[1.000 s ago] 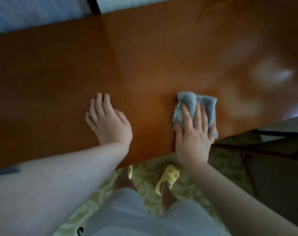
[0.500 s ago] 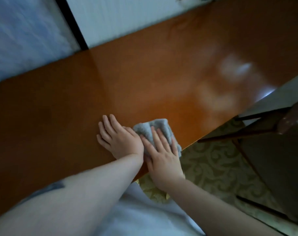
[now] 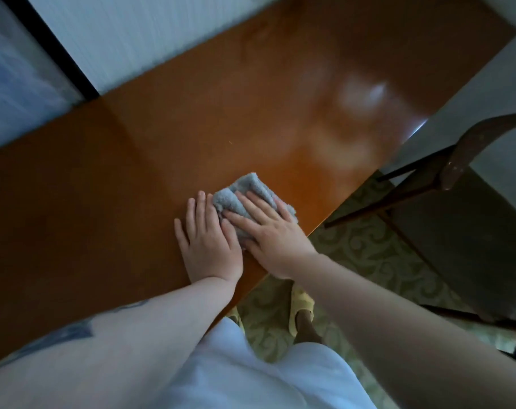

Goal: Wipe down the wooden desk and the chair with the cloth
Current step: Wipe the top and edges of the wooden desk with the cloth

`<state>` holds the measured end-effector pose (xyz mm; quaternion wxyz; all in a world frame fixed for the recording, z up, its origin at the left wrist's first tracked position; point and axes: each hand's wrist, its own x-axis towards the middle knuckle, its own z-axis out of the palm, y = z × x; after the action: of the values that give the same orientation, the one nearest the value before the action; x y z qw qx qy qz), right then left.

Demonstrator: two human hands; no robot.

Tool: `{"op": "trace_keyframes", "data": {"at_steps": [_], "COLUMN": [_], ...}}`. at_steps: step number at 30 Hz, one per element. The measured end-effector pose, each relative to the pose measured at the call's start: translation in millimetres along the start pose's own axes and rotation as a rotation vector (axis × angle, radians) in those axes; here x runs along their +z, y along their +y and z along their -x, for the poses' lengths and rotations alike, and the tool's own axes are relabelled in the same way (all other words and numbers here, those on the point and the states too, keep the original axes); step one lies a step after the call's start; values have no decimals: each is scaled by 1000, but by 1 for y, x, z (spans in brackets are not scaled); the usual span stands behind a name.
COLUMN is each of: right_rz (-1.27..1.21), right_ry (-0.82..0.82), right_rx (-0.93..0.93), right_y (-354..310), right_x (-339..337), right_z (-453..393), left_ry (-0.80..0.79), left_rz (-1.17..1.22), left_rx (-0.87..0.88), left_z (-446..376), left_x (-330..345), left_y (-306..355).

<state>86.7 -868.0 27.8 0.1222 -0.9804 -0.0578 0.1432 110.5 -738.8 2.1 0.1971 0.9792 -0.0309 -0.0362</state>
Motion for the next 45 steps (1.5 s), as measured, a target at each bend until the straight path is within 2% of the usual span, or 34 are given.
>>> {"op": "trace_keyframes", "data": {"at_steps": [1,4,5,6,8,10,11,12,14,16,19,23,26,28,31,33,35,40,45], "right_rz": [-15,-78,-88,-111,-105,-30,2,10,-16,-49,-39,4,41,31,25,48,75,59,6], "right_ry": [27,261,301,284,153,38,-1,-24,-3,44,46,-125,-315,-383,-245,-171,-134,-122,-38], "right_rx": [82,573,632,596,346,115,61,60,182,276,300,262,289,335,335,324,317,315,308], "right_y": [12,7,-9,-27,-40,-18,-3,10,19,5,-8,2,3,1,5,13,22,44,61], "right_x": [-2,11,19,24,25,7,-2,-10,-18,-18,-21,-41,-65,-85,-114,-135,-162,-228,-261], "right_z": [-2,14,18,20,16,1,-6,-13,-21,-23,-25,-31,-35,-34,-26,-21,-19,-13,-4], "left_ry": [-3,-16,-18,-18,-2,5,-12,-30,-52,-91,-177,-277,-428,-549,-777,-907,-875,-489,-376], "left_rz": [-13,-31,-31,-26,-6,-15,-45,-88,-162,-200,-250,-363,-363,-336,-188,-175,-205,-152,-127], "left_rx": [6,10,11,12,4,3,13,23,33,33,63,150,108,82,110,171,212,223,191], "left_z": [0,1,1,1,0,0,0,0,1,0,-15,-29,-42,-56,-78,-90,-103,-125,-132], "left_x": [0,0,0,0,0,0,0,1,1,-3,-17,-44,-62,-75,-106,-133,-158,-193,-206], "left_y": [0,0,0,0,1,2,2,2,2,5,9,12,25,33,47,60,76,116,145]}}
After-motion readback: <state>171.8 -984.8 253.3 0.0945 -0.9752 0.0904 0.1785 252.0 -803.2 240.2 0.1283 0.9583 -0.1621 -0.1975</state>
